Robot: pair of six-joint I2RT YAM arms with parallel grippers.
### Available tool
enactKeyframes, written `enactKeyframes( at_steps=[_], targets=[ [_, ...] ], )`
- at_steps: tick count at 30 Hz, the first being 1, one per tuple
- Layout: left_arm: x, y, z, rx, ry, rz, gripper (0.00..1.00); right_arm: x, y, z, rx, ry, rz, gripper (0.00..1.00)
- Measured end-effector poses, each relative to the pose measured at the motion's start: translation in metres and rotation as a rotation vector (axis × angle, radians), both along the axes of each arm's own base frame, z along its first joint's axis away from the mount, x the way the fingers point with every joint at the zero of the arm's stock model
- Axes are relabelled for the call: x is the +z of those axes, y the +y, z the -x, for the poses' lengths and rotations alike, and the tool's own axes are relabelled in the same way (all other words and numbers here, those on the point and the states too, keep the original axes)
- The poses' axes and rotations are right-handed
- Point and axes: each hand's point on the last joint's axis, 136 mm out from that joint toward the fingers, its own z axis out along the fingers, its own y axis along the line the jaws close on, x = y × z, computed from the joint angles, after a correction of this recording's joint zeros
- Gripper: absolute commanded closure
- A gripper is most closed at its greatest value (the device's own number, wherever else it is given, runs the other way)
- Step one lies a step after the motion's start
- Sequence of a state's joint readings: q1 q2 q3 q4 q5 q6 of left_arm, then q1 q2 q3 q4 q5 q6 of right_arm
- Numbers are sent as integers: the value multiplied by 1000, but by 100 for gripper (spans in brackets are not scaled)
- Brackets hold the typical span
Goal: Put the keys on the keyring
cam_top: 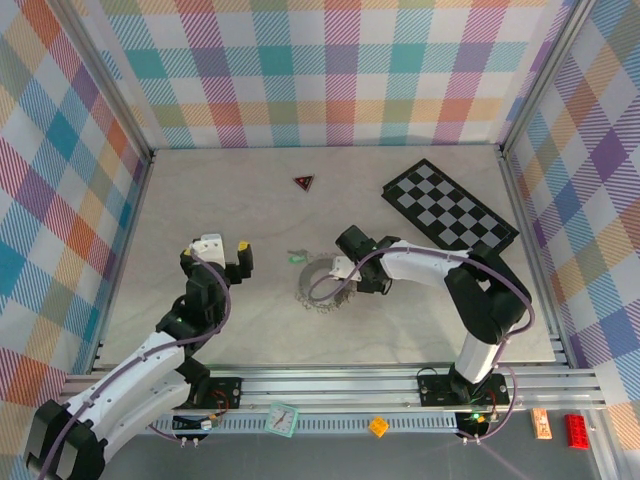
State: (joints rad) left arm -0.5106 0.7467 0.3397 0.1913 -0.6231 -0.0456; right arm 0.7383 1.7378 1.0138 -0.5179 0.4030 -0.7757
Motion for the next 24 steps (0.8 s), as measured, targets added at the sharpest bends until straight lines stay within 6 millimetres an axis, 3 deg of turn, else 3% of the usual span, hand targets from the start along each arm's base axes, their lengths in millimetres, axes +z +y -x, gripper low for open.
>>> enactKeyframes(
  at_steps=[4, 6, 9, 11, 13, 15, 20, 22, 24],
  targets=[
    [-2, 11, -5, 69, -3, -17, 0, 6, -17, 3, -50, -3, 1, 54],
    [-1, 19, -7, 106, -10, -20, 0, 22, -19, 1, -99, -27, -66, 49],
    [-1, 30, -11, 151, -25, -16, 0, 62, -19, -12, -223, -115, -283, 42],
    [-5, 37, -15, 173, -22, -21, 0, 88, -31, -24, -350, -198, -466, 39],
    [-14, 44, -19, 196, -6, -30, 0, 99, -53, -35, -476, -275, -597, 38],
    [-26, 51, -22, 213, 21, -41, 0, 95, -85, -45, -616, -352, -696, 39],
    [-57, 63, -31, 225, 83, -41, 0, 44, -156, -53, -898, -480, -810, 38],
    [-65, 67, -38, 222, 92, -31, 1, 27, -166, -53, -955, -479, -824, 41],
    [-74, 68, -43, 215, 99, -22, 1, 26, -167, -64, -978, -489, -894, 40]
  ],
)
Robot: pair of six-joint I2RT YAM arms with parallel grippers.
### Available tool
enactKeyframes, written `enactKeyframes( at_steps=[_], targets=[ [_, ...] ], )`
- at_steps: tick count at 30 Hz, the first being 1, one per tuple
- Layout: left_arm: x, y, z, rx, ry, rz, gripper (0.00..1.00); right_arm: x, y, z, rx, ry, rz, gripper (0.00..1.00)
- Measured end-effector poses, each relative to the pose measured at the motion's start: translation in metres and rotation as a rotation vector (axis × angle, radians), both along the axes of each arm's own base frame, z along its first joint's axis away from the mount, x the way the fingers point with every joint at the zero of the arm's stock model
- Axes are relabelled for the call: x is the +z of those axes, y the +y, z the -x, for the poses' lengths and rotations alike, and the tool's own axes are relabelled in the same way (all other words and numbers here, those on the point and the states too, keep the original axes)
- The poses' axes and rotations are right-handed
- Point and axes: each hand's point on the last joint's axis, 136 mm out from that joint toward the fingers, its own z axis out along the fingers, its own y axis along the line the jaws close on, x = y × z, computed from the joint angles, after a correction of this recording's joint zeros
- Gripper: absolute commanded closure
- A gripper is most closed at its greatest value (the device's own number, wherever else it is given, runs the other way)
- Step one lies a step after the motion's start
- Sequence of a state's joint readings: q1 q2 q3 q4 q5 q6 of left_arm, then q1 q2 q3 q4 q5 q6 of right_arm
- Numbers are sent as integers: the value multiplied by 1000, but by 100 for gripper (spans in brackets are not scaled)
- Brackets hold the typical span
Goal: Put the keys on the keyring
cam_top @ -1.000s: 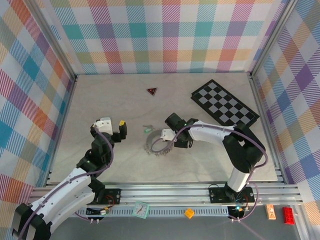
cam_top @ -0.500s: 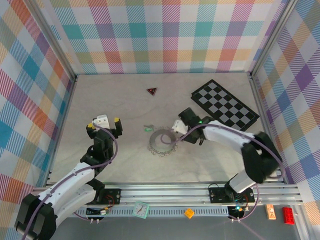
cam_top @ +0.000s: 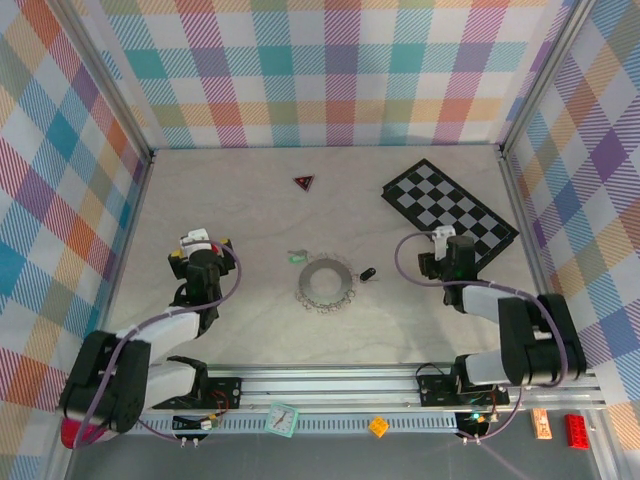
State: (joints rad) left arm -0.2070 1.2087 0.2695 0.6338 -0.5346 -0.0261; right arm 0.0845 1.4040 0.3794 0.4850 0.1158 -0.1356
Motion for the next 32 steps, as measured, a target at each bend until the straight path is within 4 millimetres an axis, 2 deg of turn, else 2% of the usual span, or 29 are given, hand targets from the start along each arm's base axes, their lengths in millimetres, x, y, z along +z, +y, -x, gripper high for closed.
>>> enactKeyframes(
  at_steps=[4, 7, 12, 14, 19, 27, 28, 29, 32],
  targets=[
    [-11, -3, -13, -42, -4, 20, 1, 10, -2, -25, -16, -118, -86, 39],
    [-21, -7, -22, -83, -3, 33, 1, 17, -1, -29, -3, -156, -129, 37],
    [-52, -14, -32, -148, 56, 49, 0, 24, 3, -33, 25, -179, -174, 35],
    [-50, -14, -37, -148, 57, 50, 0, 26, 3, -34, 26, -182, -186, 32],
    [-28, -16, -58, -147, 3, 52, 0, 31, 3, -38, 20, -192, -201, 28],
    [-33, -16, -56, -147, 26, 52, 0, 30, 1, -38, 11, -188, -207, 24],
    [-32, -16, -57, -147, 25, 52, 0, 30, 1, -38, 10, -188, -207, 9],
    [-32, -16, -57, -147, 25, 52, 0, 30, 1, -38, 10, -188, -207, 1],
    [-32, -16, -57, -148, 25, 52, 0, 30, 1, -38, 8, -188, -209, 1]
  ],
)
